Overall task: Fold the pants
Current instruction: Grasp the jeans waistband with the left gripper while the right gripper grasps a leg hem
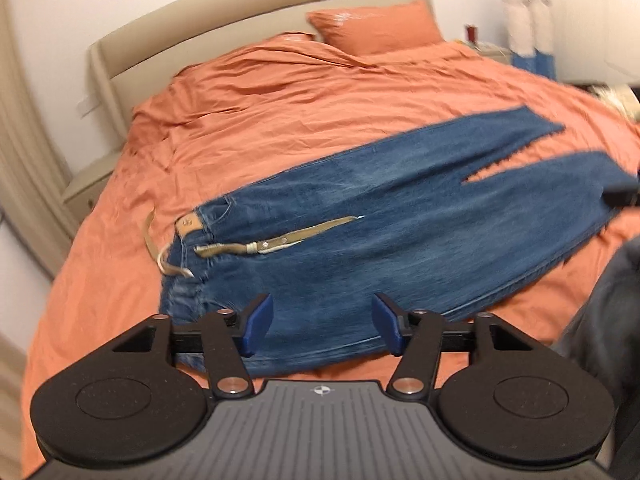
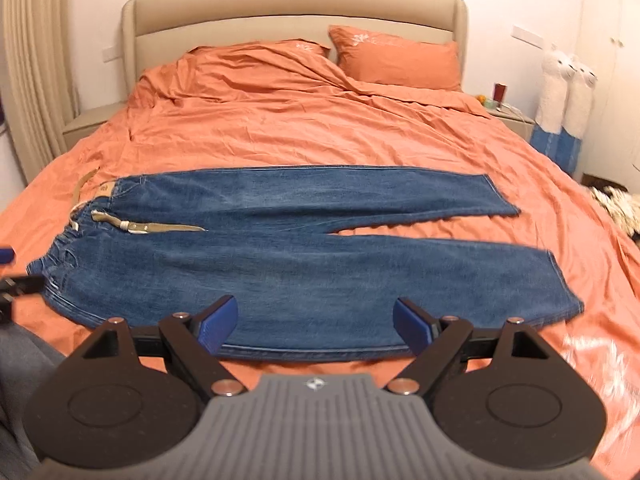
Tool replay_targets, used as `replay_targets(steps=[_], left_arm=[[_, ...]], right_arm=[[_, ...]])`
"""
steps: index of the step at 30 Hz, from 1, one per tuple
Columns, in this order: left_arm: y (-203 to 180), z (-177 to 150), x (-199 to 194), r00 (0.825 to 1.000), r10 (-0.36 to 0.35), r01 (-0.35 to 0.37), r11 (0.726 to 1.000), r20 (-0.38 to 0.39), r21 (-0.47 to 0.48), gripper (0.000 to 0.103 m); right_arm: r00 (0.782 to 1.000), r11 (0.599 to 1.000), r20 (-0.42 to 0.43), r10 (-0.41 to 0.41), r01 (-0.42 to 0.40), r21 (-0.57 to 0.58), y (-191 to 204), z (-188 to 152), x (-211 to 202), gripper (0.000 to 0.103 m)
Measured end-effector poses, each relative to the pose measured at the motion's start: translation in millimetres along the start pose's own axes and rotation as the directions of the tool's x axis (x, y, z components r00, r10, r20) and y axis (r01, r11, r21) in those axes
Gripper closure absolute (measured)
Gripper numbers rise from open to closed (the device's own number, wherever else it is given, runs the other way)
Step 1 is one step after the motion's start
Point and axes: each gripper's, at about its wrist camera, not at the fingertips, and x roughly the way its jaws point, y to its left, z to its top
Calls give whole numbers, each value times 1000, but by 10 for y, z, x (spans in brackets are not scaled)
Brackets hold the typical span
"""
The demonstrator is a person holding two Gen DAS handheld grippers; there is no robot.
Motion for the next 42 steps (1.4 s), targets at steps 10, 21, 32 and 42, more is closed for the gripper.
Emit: replay_targets(steps=[10,21,32,42], left_arm=[[696,-48,643,978,-72,135,934,-195,332,37],[774,-463,1663,862,-64,352,790,-503,502,36],[628,-545,1857,869,57,266,783,-491,562,81],[931,131,1488,933,53,77,938,-357,339,98]], right_arm=[[997,965,62,43,-26,-259,-517,243,275,25],[974,951,-215,71,-131,-279,-1167,541,1126,69],[945,898,-320,-66,-84,-433,-1948,674,1438,72],[891,812,-436,-124,-161,-561,-2328,176,1722,74]])
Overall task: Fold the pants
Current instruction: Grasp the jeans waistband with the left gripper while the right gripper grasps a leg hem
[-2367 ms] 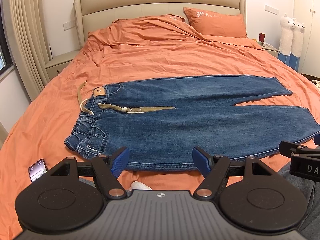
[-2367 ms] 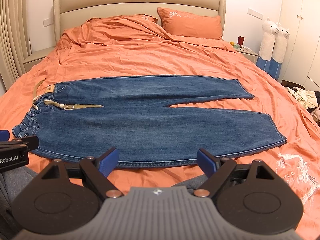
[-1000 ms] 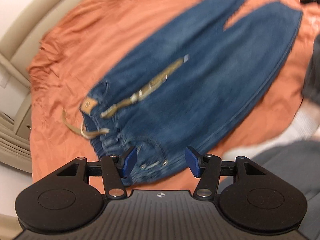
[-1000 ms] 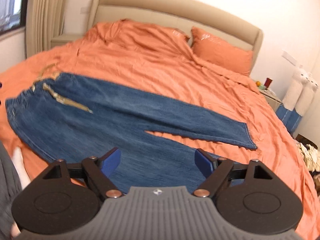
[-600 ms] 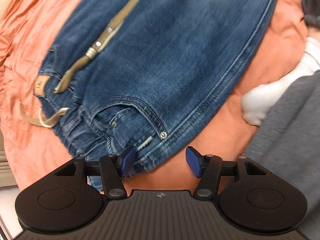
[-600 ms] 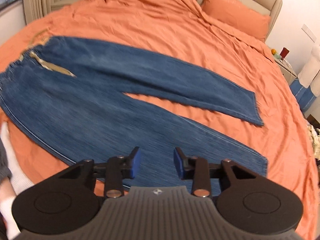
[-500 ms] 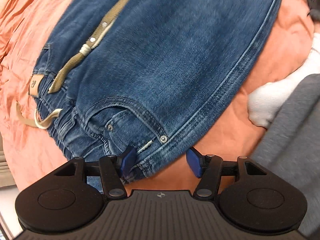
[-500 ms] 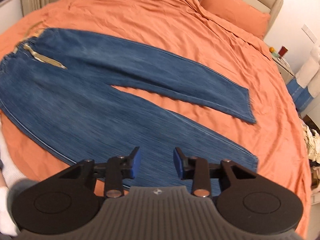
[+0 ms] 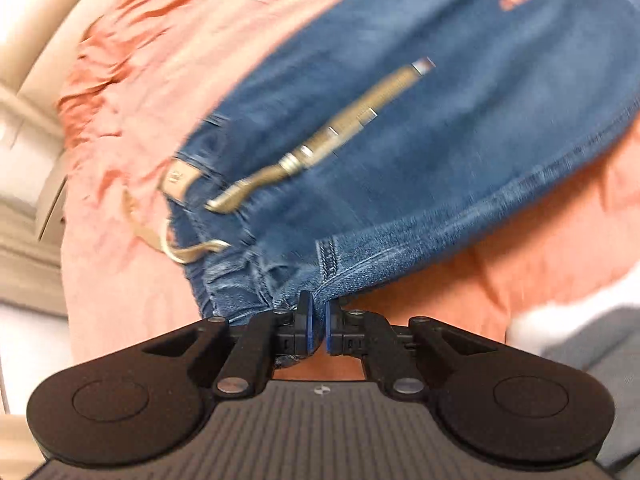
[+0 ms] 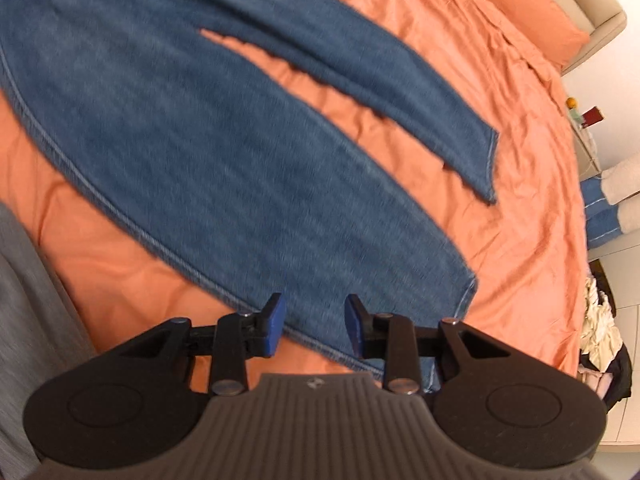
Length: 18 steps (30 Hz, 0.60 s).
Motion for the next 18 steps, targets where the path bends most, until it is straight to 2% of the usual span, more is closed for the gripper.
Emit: replay_targets(steps=[6,9,15,18], left_arm=[[14,261,-99,998,44,-39,992,39,-116,98],[31,275,-144,997,49,-39,985,58,-168,98],[7,314,-203,998,56,-45,974,41,-221,98],[-6,308,-201,998,57,-46,969,40,-241,98]], right_arm=[[999,998,-16,44,-45,-53,45,-250,131,74],[998,994,-18,62,-64,-89,81,-326,180,74],[995,984,-18,96,-97,-152,116,-318,345,74],[997,975,-1,81,-79,-205,189,-291,443,71]])
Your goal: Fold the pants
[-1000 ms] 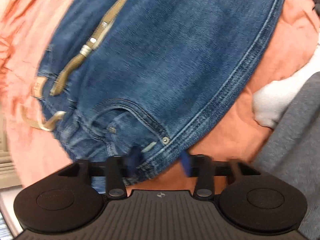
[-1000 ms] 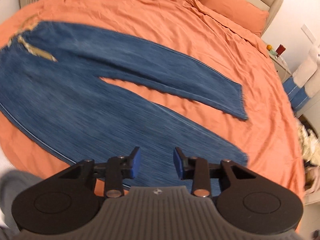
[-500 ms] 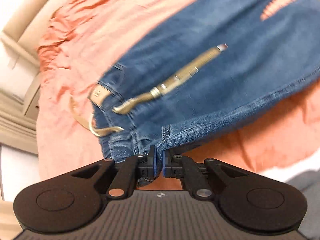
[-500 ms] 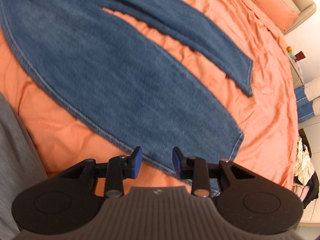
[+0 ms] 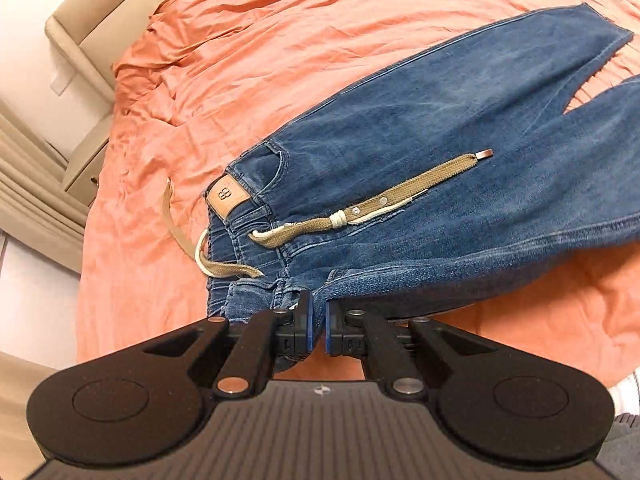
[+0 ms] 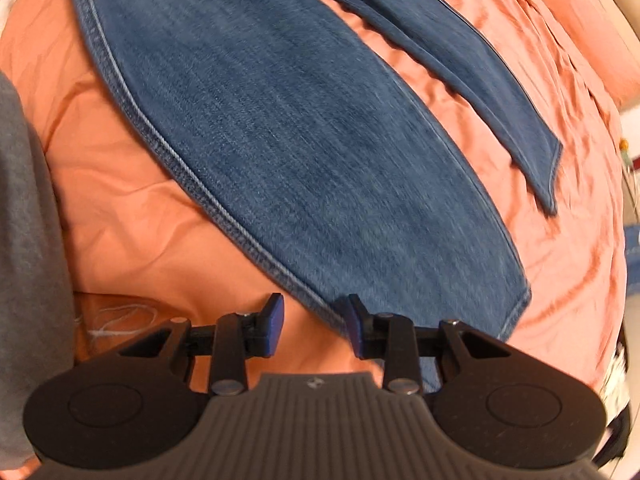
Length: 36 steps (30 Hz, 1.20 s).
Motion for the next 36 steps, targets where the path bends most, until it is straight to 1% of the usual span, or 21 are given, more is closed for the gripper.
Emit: replay_targets(steps=[1,2,5,6,7,9,12,16,18,20,24,27,32,34,36], left_arm=[[10,-1,5,1000,-2,2,1000,-2,-9,98],[19,-4,8,1000,-4,3,1000,-6,-18,97],[56,-8,26,1000,-11,11,999,-6,-51,97],[67,-10,30,1000,-14,14,998,-4,-59,97],[77,-9,31,1000,-16,16,998,-1,-66,97],[102,-15,46,1000,-20,20,996,4,-81,97],[158,-7,66,1000,-29,30,994,13,-110,97],[243,29,63,999,-21,28,987,46,-156,97],[287,60,36,997,-5,20,983,82,-181,97],[327,109,10,993,22,1,979,113,-205,97],[443,276,-46,980,78,-29,966,181,-256,98],[544,482,-37,970,115,-54,962,216,-267,98],[726,943,205,963,159,-98,959,217,-268,98],[779,1125,403,964,171,-115,959,205,-259,98],[834,1290,650,968,171,-121,959,182,-256,98]], right_arm=[[1000,1000,0,-9,9,-22,28,13,32,68],[1000,999,-3,-12,12,-39,43,23,59,67],[1000,996,-15,-20,19,-93,117,14,121,69],[1000,994,-12,-28,27,-106,136,9,120,73],[999,993,0,-43,42,-115,149,0,109,87],[996,988,30,-84,87,-128,171,-22,59,91],[991,983,54,-121,127,-136,165,-33,-23,102],[981,967,74,-179,190,-173,142,10,-130,103],[970,955,100,-224,238,-175,79,78,-195,103],[955,949,127,-269,285,-136,-62,184,-289,103],[911,920,181,-371,387,-59,-409,480,-473,103],[875,893,204,-438,450,-13,-681,761,-553,103],[832,855,209,-515,517,46,-1232,1352,-475,103],[824,846,198,-531,529,67,-1466,1620,-333,103],[824,843,178,-538,531,85,-1655,1885,-147,103]])
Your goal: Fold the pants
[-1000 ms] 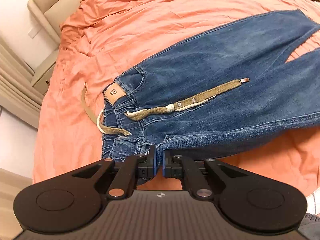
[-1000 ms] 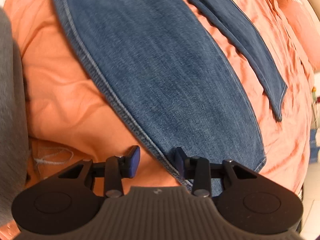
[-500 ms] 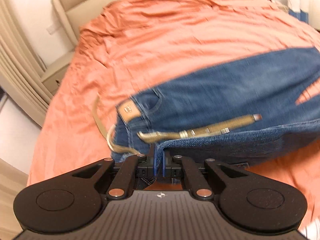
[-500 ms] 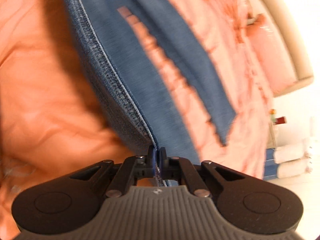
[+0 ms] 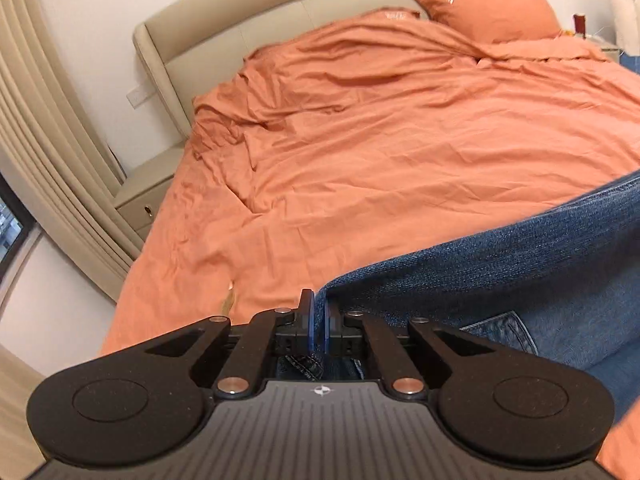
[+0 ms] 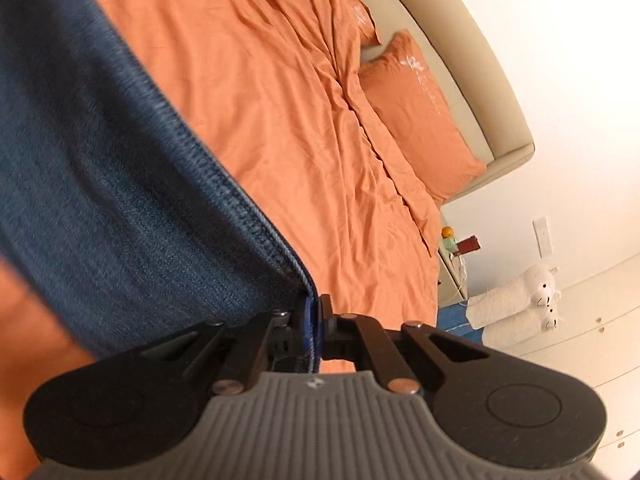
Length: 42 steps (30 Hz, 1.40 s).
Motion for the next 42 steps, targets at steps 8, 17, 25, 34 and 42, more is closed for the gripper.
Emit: replay_targets(steps=[8,17,25,34,42], left_arm=[[-167,37,1212,987,-31,32,999,-157,2,98],[-256,-267,1790,971,-68,67,998,-230,-13,98],[-76,-227,1092,999,-29,23,989,-40,-148,98],[-142,-71,1405,995,-12,1,993,-101,-115,98],[-113,-148,1544,992,-44,33,995,-121,-99,57]], right_arm=[[994,999,-107,37,-38,-8,468,463,1369,103],[984,994,-149,100,-107,-35,1046,426,2098,103],[997,998,-32,-65,65,15,926,318,1588,103],[994,996,-101,-52,59,67,968,530,1771,103],[989,992,-146,-5,23,127,1026,561,2013,95]])
